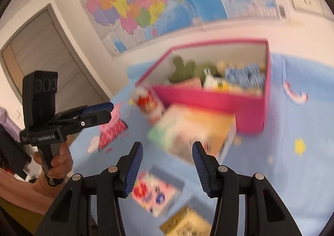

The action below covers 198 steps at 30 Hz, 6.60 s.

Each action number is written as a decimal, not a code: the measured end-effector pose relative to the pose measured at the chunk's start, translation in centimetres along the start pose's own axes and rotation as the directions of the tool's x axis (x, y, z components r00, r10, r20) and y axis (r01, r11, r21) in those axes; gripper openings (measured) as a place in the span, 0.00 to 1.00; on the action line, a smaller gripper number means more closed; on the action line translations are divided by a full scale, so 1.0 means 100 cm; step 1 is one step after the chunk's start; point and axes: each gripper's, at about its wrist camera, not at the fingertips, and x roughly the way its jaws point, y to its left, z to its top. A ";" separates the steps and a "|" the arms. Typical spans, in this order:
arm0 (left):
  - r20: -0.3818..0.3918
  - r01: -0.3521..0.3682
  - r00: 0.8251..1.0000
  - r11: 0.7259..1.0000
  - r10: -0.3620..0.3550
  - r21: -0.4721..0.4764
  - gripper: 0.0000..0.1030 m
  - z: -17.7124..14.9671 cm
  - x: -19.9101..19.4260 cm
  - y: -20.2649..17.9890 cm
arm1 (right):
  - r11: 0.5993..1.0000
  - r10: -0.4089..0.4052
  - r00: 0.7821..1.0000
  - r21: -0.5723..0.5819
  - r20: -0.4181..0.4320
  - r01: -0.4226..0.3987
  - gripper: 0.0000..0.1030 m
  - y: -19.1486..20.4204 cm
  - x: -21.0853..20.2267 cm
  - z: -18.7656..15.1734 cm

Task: Organize soft objects
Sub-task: 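Reach the right gripper to the floral tissue pack and grasp it, then lift the floral tissue pack with the right gripper over the pink box, then lower the floral pack into the pink box and open the right gripper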

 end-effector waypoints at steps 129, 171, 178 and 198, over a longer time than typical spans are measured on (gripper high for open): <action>-0.078 0.062 0.996 0.991 -0.053 0.115 0.33 0.015 0.026 -0.053 | 0.999 -0.037 0.998 -0.019 0.058 0.038 0.38 0.006 -0.014 0.014; -0.048 0.049 0.998 0.992 -0.044 0.113 0.33 0.059 0.049 -0.044 | 0.996 -0.061 0.991 -0.054 0.117 0.068 0.38 -0.004 -0.009 0.049; -0.048 0.048 0.998 0.992 -0.042 0.114 0.33 0.064 0.052 -0.046 | 0.995 -0.070 0.990 -0.057 0.124 0.078 0.38 -0.007 -0.011 0.053; -0.055 0.037 0.998 0.993 -0.031 0.114 0.33 0.079 0.064 -0.049 | 0.994 -0.086 0.986 -0.053 0.140 0.094 0.38 -0.016 -0.010 0.061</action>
